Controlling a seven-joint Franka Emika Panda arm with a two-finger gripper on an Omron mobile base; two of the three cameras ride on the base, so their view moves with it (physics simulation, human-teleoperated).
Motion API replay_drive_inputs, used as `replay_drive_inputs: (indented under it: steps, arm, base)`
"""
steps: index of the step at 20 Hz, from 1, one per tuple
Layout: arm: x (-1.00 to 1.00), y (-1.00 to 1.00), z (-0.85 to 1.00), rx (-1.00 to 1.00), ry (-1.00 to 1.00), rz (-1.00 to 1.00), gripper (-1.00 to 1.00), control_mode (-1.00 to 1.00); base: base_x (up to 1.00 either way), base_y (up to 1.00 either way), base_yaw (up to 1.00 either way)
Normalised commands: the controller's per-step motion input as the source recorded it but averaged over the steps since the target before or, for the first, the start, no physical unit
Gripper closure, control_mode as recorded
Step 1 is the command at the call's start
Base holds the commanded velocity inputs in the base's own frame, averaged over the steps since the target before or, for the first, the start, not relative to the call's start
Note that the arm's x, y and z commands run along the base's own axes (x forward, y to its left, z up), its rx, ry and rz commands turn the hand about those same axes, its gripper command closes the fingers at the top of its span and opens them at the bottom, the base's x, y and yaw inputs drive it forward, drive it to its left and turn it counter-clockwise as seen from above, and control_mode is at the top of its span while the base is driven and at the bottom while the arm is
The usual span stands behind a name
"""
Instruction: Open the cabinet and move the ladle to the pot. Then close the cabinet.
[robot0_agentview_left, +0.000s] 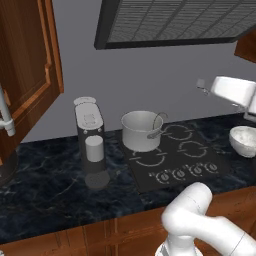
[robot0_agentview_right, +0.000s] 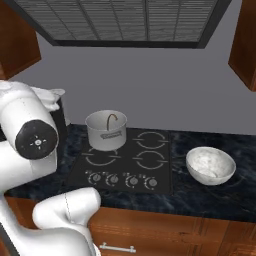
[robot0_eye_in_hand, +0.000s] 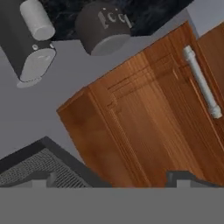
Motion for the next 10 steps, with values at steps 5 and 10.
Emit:
replay_drive_inputs:
  steps: [5, 10]
  arm:
    - [0.23, 0.30, -0.21, -0.66, -0.05, -0.19, -1.00, -1.00]
    - [0.31, 0.10, 0.00, -0.43, 0.06, -0.20, -1.00, -1.00]
  base:
    - [0.00, 0.00, 0.00]
    - [0.00, 0.00, 0.00]
